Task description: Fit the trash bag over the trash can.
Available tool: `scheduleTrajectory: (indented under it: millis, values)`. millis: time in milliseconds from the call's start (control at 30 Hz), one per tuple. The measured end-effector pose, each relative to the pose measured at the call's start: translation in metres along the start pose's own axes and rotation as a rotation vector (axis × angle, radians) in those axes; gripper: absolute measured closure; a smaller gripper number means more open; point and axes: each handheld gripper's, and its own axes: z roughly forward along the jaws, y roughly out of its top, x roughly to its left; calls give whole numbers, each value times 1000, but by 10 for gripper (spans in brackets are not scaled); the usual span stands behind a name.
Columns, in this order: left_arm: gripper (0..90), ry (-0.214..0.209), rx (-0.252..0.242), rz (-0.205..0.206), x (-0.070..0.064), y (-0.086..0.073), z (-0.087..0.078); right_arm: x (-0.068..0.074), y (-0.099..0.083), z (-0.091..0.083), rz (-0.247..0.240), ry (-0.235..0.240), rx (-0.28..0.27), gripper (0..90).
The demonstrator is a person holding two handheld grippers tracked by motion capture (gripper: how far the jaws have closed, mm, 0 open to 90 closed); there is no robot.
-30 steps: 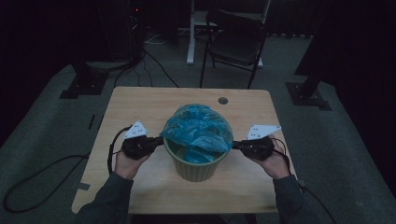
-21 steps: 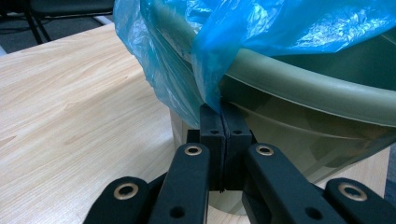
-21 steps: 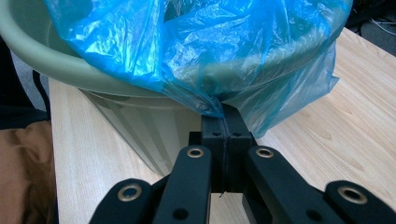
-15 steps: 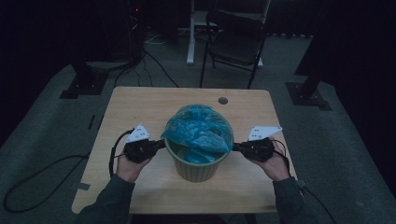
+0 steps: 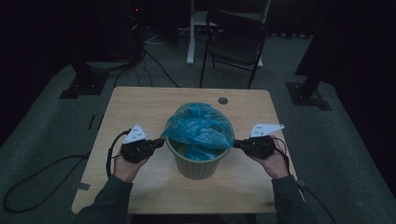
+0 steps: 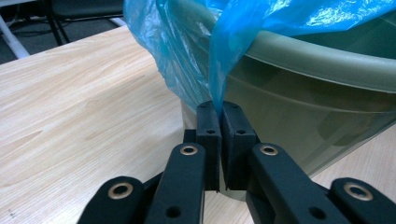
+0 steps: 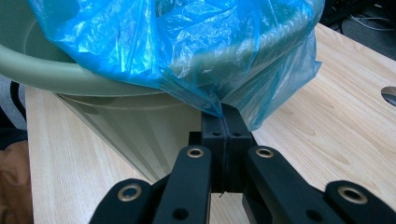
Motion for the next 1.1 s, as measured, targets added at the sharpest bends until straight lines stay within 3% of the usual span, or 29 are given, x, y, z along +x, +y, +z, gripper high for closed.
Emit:
scheduleTrajectory:
  millis: [67,200,233,300,433,533,633,667,700,867,1100]
  values:
    - [759,11,-6,3,0,2,0,1,0,0,-3,1,1,900]
    - [657,29,-9,0,1,7,4,1,1,0,-5,0,1,900]
    - [657,38,-15,2,1,10,5,2,2,0,-6,-1,2,897]
    - [646,53,-22,11,1,13,6,3,3,-1,-11,-22,1,780]
    - [649,72,-34,29,-1,17,3,6,4,-5,-29,-44,-4,662]
    - [703,76,-38,34,-1,19,3,9,6,-8,-56,-73,6,640]
    - [789,74,-37,42,-2,19,3,12,8,-9,-69,-83,-3,679]
    - [789,61,-34,48,-4,19,4,12,8,-9,-71,-85,-4,731]
    - [858,55,-31,53,-5,19,3,14,9,-10,-88,-72,-9,891]
    - [900,42,-23,70,-11,18,2,21,10,-9,-115,-51,12,900]
    - [900,19,-12,86,-19,12,-2,27,4,-10,-105,43,13,900]
